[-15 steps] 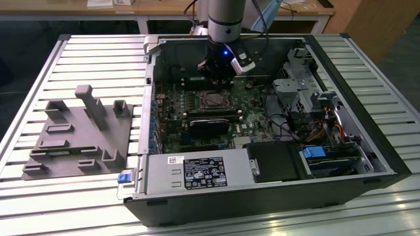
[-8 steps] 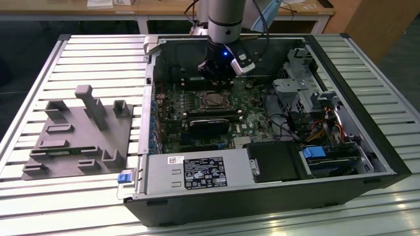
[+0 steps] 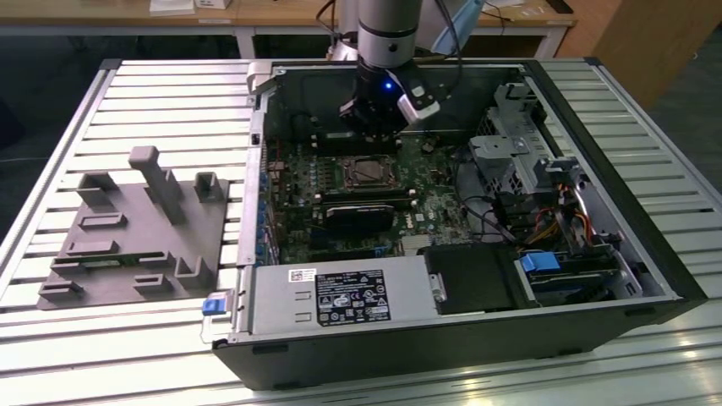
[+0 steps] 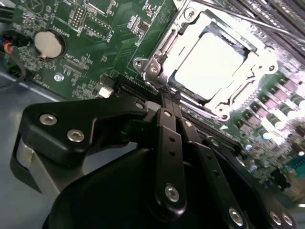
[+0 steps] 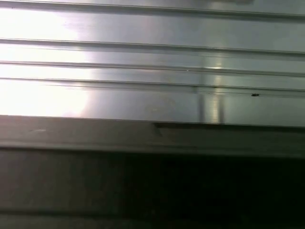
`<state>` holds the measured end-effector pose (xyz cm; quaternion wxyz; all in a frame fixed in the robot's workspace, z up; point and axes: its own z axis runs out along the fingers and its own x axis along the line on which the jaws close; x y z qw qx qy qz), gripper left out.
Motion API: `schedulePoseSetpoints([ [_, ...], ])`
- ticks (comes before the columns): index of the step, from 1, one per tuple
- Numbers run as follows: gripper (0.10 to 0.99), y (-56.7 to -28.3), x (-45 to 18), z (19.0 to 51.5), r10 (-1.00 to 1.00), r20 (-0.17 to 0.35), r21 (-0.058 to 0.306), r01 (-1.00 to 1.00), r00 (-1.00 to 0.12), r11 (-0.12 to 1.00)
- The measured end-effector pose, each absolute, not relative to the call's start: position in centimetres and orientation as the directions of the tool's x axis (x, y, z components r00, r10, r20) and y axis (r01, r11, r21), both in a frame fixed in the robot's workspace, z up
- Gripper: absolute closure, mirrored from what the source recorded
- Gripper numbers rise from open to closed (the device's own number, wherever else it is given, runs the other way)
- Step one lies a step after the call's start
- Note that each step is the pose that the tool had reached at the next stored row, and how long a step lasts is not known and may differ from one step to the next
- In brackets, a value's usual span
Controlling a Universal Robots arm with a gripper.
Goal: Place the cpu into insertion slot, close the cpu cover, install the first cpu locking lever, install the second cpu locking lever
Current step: 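Install the first cpu locking lever, then install the second cpu locking lever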
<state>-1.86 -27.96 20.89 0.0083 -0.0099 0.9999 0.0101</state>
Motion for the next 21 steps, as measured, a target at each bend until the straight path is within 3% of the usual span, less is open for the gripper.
schedulePoseSetpoints([
  [21,0.98,-28.5,-1.86,21.07,-0.02,-0.017,0.02,-0.02,-1.0,1.0],
])
